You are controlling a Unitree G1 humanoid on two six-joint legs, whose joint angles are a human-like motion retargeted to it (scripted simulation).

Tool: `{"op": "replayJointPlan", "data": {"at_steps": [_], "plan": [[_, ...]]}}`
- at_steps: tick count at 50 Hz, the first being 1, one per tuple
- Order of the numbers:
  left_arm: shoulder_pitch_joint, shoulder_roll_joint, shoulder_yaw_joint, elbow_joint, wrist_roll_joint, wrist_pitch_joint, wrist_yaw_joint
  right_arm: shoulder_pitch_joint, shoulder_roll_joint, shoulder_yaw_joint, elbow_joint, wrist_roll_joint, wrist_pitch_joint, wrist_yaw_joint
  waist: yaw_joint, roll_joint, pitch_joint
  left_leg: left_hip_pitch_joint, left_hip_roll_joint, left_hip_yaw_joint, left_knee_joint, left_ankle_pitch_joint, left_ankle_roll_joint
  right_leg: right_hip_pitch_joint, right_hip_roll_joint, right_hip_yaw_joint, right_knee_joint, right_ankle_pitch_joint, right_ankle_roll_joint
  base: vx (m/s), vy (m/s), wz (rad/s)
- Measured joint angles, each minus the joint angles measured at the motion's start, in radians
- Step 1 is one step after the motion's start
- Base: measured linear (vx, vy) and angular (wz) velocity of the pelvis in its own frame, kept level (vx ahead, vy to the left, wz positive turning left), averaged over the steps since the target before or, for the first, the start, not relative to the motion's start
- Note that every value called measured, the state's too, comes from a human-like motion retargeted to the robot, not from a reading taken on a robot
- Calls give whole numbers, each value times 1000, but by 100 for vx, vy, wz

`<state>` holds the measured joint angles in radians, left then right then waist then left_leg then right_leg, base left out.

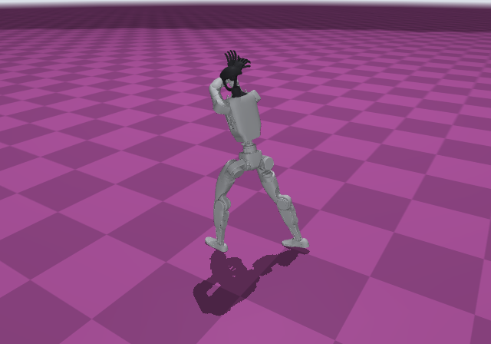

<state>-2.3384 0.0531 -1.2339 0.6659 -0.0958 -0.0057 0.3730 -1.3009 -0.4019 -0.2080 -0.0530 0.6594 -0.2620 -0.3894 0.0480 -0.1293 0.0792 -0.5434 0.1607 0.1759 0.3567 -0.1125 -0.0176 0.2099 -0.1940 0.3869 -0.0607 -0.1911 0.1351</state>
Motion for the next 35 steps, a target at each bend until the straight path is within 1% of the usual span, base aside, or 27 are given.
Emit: {"op": "replayJointPlan", "data": {"at_steps": [2,3,4,5,6,7,8,9,10,12,13,15,17,19,21,24,25,27,30,32,33,35], "plan": [[61,9,-57,269,-78,67,-9,-148,-14,108,341,445,-14,154,131,-31,80,30,-45,-69,-80,17,-26,34,30,-50,8,36,21,22,6,221],[99,9,-63,424,-134,90,-7,-228,-37,211,529,678,-30,234,200,-31,124,47,-58,-100,-110,20,-45,49,48,-68,14,53,31,22,2,182],[141,19,-31,561,-209,119,-19,-308,-55,369,698,814,48,287,271,-19,172,65,-66,-123,-134,19,-61,61,64,-79,24,71,38,23,-1,151],[185,34,19,689,-293,152,-38,-390,-71,554,859,901,172,327,343,-1,221,84,-72,-143,-154,16,-75,72,79,-87,36,89,43,25,-3,114],[232,85,100,741,-370,182,-78,-448,-53,752,939,886,302,352,411,31,273,110,-71,-155,-168,10,-77,82,96,-90,57,113,41,26,-5,89],[286,138,180,765,-441,202,-103,-489,-31,926,1001,861,399,366,479,66,324,139,-69,-167,-182,6,-74,90,114,-92,83,140,37,29,-7,68],[351,196,256,733,-500,202,-97,-498,3,1050,1028,821,432,357,548,105,371,173,-64,-178,-196,3,-62,96,135,-95,119,172,31,32,-8,65],[440,257,296,662,-543,166,-48,-476,49,1104,1046,801,422,324,610,139,399,194,-51,-194,-208,2,-53,84,167,-101,170,209,30,36,-9,65],[541,319,316,570,-578,112,21,-439,101,1122,1060,790,390,279,668,170,417,210,-35,-213,-219,2,-46,62,204,-108,227,248,30,39,-8,84],[757,455,394,364,-500,56,139,-331,223,1018,1032,708,338,242,730,206,430,198,-2,-281,-238,14,-26,-62,291,-162,432,271,-21,40,-8,120],[874,521,466,263,-484,49,156,-285,290,970,1014,637,339,250,739,199,431,164,2,-320,-250,30,-8,-175,321,-207,574,242,-65,38,-9,150],[1157,640,670,76,-494,70,80,-198,452,920,1005,441,402,269,713,179,433,85,3,-400,-264,47,0,-389,341,-312,797,154,-116,38,-11,166],[1427,625,833,-41,-550,53,42,-63,576,955,1021,290,414,227,698,194,439,59,5,-470,-266,38,-14,-503,316,-406,888,76,-111,42,-12,168],[1656,555,918,-124,-562,7,63,115,635,1020,995,229,386,191,694,215,441,52,7,-530,-264,24,-19,-591,281,-458,926,21,-109,44,-12,148],[1830,462,961,-185,-540,-35,97,295,635,1045,923,150,371,194,702,225,441,58,9,-577,-263,10,-16,-664,236,-479,921,-19,-122,45,-13,125],[2012,318,1031,-253,-503,-91,128,485,587,1024,804,-37,388,271,695,222,441,99,0,-636,-268,-15,-15,-704,134,-521,810,-54,-134,46,-14,129],[2058,275,1061,-273,-503,-111,129,525,569,1016,773,-100,397,307,683,219,441,121,-7,-655,-269,-23,-15,-696,93,-543,750,-57,-133,48,-17,150],[2100,213,1116,-312,-561,-149,126,540,546,1022,735,-169,397,328,653,211,440,186,-27,-691,-273,-40,-11,-635,11,-603,588,-29,-115,49,-22,168],[2062,190,1160,-408,-631,-223,188,476,502,1064,621,-129,374,263,588,183,430,288,-85,-762,-275,-61,15,-509,-111,-707,338,44,-62,51,-33,203],[1955,231,1182,-518,-590,-268,248,358,452,1050,490,-100,340,228,551,153,411,351,-115,-811,-276,-77,39,-432,-180,-777,220,81,-26,51,-47,194],[1886,261,1199,-579,-560,-280,261,285,427,1020,424,-111,322,225,537,132,387,373,-122,-831,-277,-87,46,-404,-208,-820,177,95,-1,48,-54,166],[1722,331,1242,-688,-493,-289,263,120,379,926,307,-177,295,249,516,86,316,402,-124,-854,-278,-106,50,-367,-254,-932,122,123,49,45,-58,129]]}}
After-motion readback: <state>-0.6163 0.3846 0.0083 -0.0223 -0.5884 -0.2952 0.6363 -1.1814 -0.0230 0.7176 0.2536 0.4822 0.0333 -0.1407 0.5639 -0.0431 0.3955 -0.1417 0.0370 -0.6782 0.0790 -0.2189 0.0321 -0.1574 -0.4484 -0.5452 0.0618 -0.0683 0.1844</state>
